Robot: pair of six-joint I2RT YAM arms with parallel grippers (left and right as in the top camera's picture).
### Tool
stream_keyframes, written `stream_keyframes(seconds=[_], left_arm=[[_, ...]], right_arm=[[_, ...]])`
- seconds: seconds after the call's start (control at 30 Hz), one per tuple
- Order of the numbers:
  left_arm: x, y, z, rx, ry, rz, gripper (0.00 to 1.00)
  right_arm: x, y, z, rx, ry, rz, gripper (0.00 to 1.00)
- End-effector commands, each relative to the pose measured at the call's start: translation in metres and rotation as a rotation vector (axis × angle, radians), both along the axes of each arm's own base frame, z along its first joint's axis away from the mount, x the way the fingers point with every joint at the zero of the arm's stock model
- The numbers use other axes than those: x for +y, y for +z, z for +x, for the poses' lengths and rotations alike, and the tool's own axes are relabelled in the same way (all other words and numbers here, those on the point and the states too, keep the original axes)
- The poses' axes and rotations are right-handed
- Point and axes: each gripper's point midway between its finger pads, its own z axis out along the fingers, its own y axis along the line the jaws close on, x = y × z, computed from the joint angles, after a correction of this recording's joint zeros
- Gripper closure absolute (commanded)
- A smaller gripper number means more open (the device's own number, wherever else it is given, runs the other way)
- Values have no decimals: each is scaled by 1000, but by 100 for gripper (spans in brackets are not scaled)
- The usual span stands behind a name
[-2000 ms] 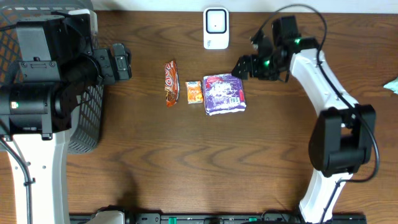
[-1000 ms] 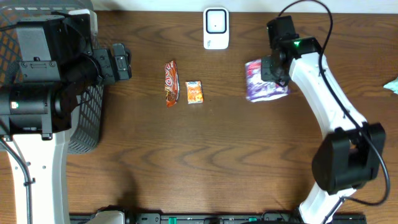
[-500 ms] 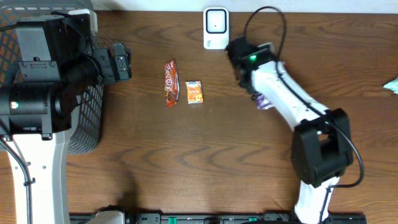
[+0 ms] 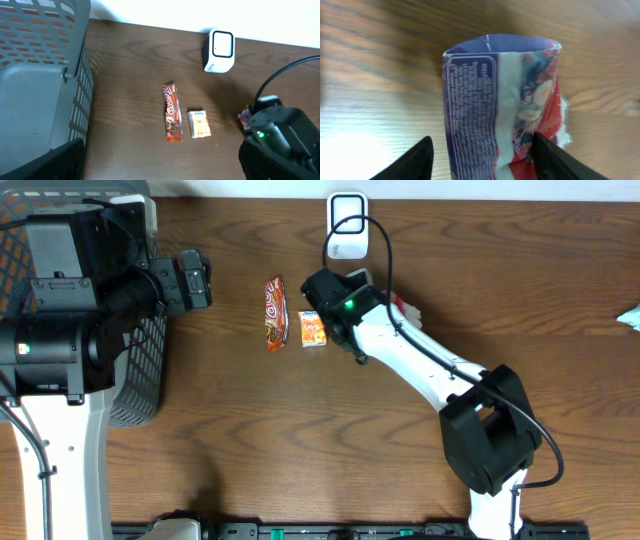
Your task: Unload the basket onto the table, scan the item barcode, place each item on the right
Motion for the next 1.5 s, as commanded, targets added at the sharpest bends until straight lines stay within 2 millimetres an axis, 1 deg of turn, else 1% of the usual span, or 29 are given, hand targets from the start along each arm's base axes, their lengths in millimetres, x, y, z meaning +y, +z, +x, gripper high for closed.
stream_keyframes(seconds=[0.0, 0.07, 0.13, 0.23, 0.27, 0.3, 0.33, 0.4, 0.47, 0.53, 0.6, 0.63, 0.7, 0.73, 0.8, 0.83, 0.9, 0.97, 1.0, 1.03, 1.07, 1.3, 1.47], left_arm=[[1, 2, 0, -5, 0, -2, 2], [1, 2, 0, -5, 0, -2, 2], [1, 2, 0, -5, 0, -2, 2], [1, 2, 0, -5, 0, -2, 2], [1, 2, 0, -5, 0, -2, 2], [1, 2, 0, -5, -1, -2, 2], [1, 2, 0, -5, 0, -2, 2], [1, 2, 0, -5, 0, -2, 2], [1, 2, 0, -5, 0, -2, 2], [1, 2, 0, -5, 0, -2, 2], [1, 2, 0, -5, 0, -2, 2], [1, 2, 0, -5, 0, -2, 2], [1, 2, 0, -5, 0, -2, 2], [1, 2, 0, -5, 0, -2, 2], [1, 2, 0, -5, 0, -2, 2], [1, 2, 0, -5, 0, -2, 2], [1, 2, 0, -5, 0, -2, 2], [1, 2, 0, -5, 0, -2, 2], [1, 2, 0, -5, 0, -2, 2], [1, 2, 0, -5, 0, -2, 2], [1, 2, 0, -5, 0, -2, 2], [1, 2, 0, -5, 0, -2, 2], [1, 2, 0, -5, 0, -2, 2]], right_arm=[[28, 12, 4, 7, 26, 119, 31], [38, 25, 8, 13, 33, 183, 26], [44, 43, 14, 18, 33, 252, 20], [44, 70, 24, 23, 21, 346, 15], [41, 79, 28, 22, 11, 376, 13], [36, 85, 33, 17, -2, 395, 8], [29, 90, 38, 9, -18, 409, 1], [10, 95, 50, -9, -60, 419, 1], [-10, 94, 57, -9, -90, 408, 1], [-33, 91, 57, 13, -133, 390, 1], [-54, 86, 53, 49, -180, 370, 1], [-61, 84, 49, 71, -197, 367, 1], [-66, 77, 45, 116, -194, 384, 2], [-64, 73, 43, 146, -167, 411, 3], [-51, 65, 41, 202, -81, 480, 3], [-39, 59, 39, 239, -4, 540, 2], [-21, 50, 35, 285, 105, 627, 1], [-12, 40, 30, 314, 144, 675, 3], [-13, 33, 29, 320, 141, 673, 6], [-13, 27, 27, 326, 138, 671, 12], [-14, 20, 25, 334, 135, 669, 1], [-19, -19, 14, 368, 95, 666, 1], [-21, -36, 5, 390, 86, 660, 1]])
